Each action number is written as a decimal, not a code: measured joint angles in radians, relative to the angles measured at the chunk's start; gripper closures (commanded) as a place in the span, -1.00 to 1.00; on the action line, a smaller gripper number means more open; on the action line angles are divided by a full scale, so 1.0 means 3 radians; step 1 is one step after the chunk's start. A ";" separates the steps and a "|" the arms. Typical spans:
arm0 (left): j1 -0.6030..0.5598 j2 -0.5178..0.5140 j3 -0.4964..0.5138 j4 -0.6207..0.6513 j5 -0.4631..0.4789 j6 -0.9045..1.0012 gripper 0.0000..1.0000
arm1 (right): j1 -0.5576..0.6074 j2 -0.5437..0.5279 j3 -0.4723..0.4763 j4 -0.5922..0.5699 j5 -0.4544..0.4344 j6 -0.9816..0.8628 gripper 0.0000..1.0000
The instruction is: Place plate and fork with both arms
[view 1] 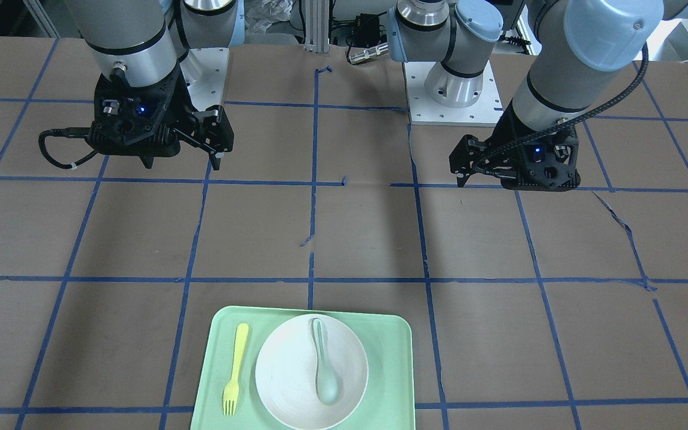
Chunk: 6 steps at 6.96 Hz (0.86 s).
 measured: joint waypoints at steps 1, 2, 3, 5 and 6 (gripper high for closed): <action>0.0001 0.0017 -0.0017 0.0017 0.0000 0.0008 -1.00 | -0.0080 -0.0005 -0.0051 0.0013 0.0008 -0.0006 -1.00; 0.0001 0.0042 -0.0022 0.0030 0.0002 0.0008 -1.00 | -0.0181 -0.0007 -0.0118 0.0040 0.0017 -0.0009 -1.00; 0.0000 0.0068 -0.0026 0.0035 0.0004 0.0007 -1.00 | -0.0228 -0.0009 -0.0147 0.0057 0.0023 -0.0011 -1.00; -0.0001 0.0097 -0.0016 0.0039 0.0007 0.0005 -1.00 | -0.0250 -0.0009 -0.0160 0.0050 0.0026 -0.0012 -1.00; -0.0001 0.0112 -0.0012 0.0038 0.0009 0.0005 -1.00 | -0.0253 -0.0003 -0.0160 0.0040 0.0028 -0.0013 -1.00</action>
